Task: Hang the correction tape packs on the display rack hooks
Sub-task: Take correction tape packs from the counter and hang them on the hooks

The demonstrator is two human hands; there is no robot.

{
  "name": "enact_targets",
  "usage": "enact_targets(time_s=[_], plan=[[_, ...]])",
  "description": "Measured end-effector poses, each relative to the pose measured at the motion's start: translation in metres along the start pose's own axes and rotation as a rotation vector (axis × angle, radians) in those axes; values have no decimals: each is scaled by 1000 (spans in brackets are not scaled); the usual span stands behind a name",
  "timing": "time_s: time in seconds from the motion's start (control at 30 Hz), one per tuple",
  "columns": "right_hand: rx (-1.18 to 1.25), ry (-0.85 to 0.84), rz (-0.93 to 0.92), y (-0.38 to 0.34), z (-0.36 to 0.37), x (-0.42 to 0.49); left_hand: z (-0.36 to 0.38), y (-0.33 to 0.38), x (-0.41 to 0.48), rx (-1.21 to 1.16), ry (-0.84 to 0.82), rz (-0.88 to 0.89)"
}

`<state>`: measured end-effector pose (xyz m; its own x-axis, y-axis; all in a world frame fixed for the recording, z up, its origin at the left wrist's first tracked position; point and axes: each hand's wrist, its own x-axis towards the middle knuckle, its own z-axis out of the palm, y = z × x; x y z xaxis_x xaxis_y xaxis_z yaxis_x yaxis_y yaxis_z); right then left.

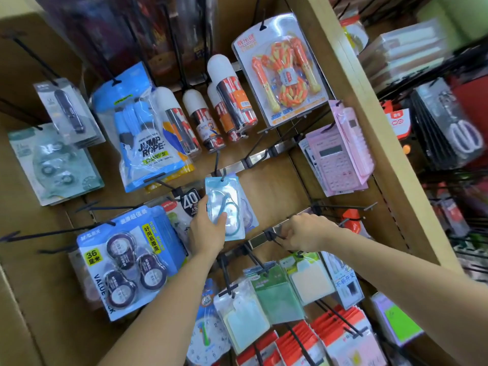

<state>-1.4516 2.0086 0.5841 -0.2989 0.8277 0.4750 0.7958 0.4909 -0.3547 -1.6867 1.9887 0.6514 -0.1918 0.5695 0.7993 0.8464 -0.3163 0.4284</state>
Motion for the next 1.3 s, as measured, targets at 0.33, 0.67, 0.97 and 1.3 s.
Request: enact_targets(time_s=[0.33, 0.67, 0.97, 1.3], plan=[[-29, 2, 25, -4, -3, -2, -28, 9, -36, 246, -209, -32], [-62, 110, 35, -18, -13, -14, -132, 18, -151, 404, -406, 270], [52, 408, -355, -68, -1, -84, -156, -25, -229, 445, -544, 201], [453, 160, -269, -94, 130, -233, -135, -91, -338, 265, -675, -2]])
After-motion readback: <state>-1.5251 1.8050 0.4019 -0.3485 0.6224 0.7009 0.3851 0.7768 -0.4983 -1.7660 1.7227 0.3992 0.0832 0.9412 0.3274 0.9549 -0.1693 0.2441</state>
